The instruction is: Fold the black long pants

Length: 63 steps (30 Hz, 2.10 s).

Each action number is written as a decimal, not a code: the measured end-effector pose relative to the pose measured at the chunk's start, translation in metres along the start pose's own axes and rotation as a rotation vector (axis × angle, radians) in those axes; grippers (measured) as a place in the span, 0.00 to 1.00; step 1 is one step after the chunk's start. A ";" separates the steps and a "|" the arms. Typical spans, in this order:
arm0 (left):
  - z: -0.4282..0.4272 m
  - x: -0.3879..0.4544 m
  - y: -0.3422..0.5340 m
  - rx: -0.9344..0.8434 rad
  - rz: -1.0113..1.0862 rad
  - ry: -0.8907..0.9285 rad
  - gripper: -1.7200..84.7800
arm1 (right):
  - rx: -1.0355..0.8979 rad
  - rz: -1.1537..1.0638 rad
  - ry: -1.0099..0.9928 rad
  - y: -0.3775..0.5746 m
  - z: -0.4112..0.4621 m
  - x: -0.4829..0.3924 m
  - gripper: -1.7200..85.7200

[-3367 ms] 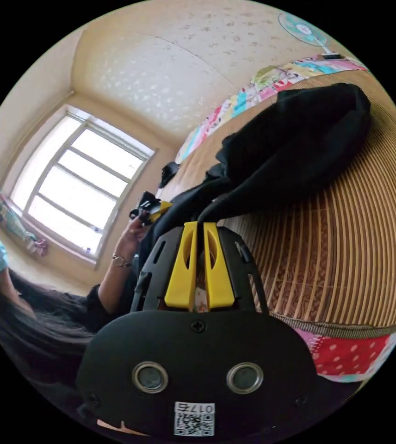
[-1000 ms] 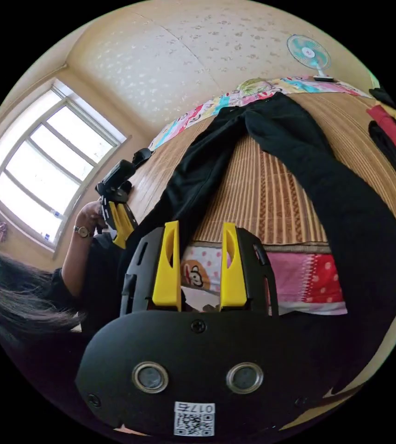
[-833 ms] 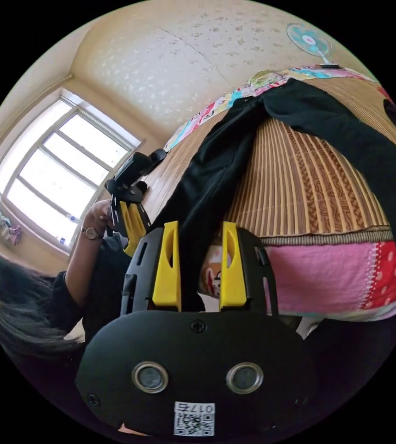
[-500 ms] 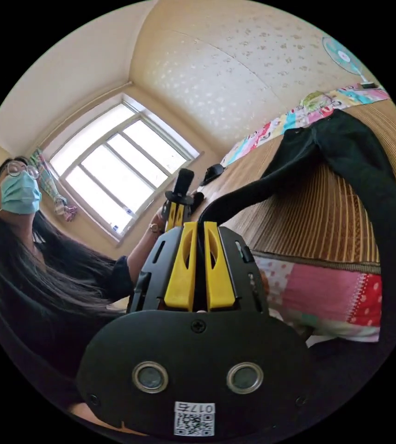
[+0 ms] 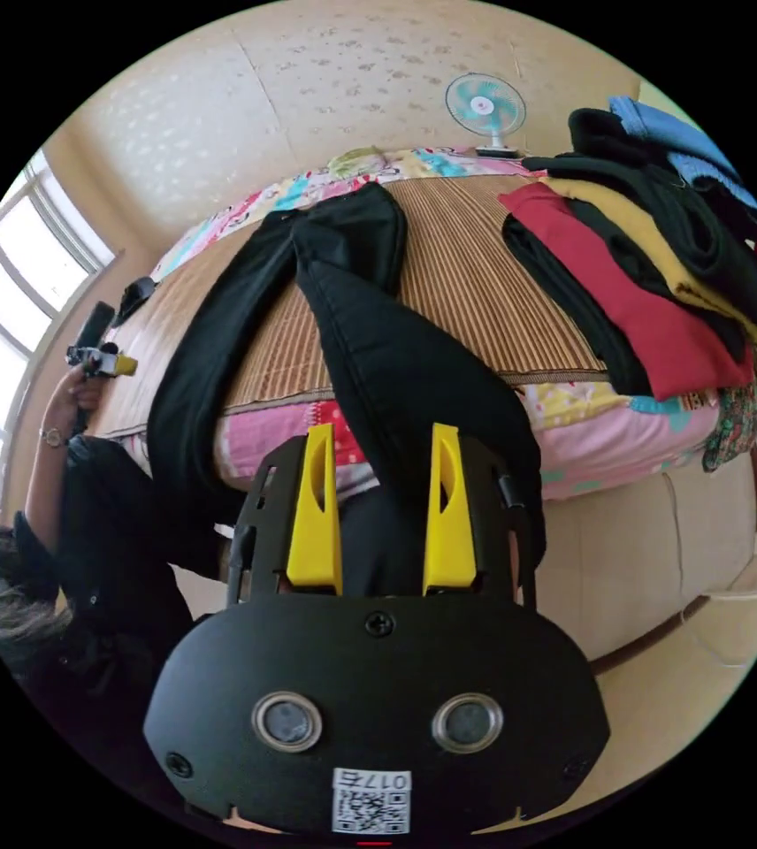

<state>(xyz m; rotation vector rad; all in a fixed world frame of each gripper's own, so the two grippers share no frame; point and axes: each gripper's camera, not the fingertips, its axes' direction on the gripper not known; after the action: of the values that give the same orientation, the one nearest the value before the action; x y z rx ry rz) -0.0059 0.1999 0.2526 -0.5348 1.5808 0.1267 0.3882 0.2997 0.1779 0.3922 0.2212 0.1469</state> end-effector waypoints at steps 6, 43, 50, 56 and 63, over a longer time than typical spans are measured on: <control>-0.007 -0.009 0.012 0.205 0.049 0.061 0.01 | -0.153 -0.024 0.255 -0.020 0.039 -0.027 0.08; 0.054 -0.029 0.031 0.095 0.193 -0.015 0.06 | -0.145 -0.589 -0.744 -0.012 -0.066 -0.016 0.03; 0.124 -0.027 0.019 -0.058 0.170 0.128 0.18 | -0.059 -0.610 -0.927 -0.018 -0.056 -0.021 0.03; 0.181 -0.048 0.017 -0.105 0.069 0.176 0.21 | -0.094 -0.631 -1.053 -0.036 -0.012 -0.060 0.03; 0.176 -0.043 0.021 -0.067 0.073 -0.034 0.08 | -0.371 -0.620 -0.901 -0.067 0.023 -0.083 0.03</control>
<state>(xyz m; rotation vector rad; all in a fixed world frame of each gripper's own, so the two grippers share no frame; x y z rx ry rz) 0.1463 0.2992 0.2718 -0.5244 1.5679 0.2434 0.3203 0.2146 0.1876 -0.0182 -0.5723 -0.5910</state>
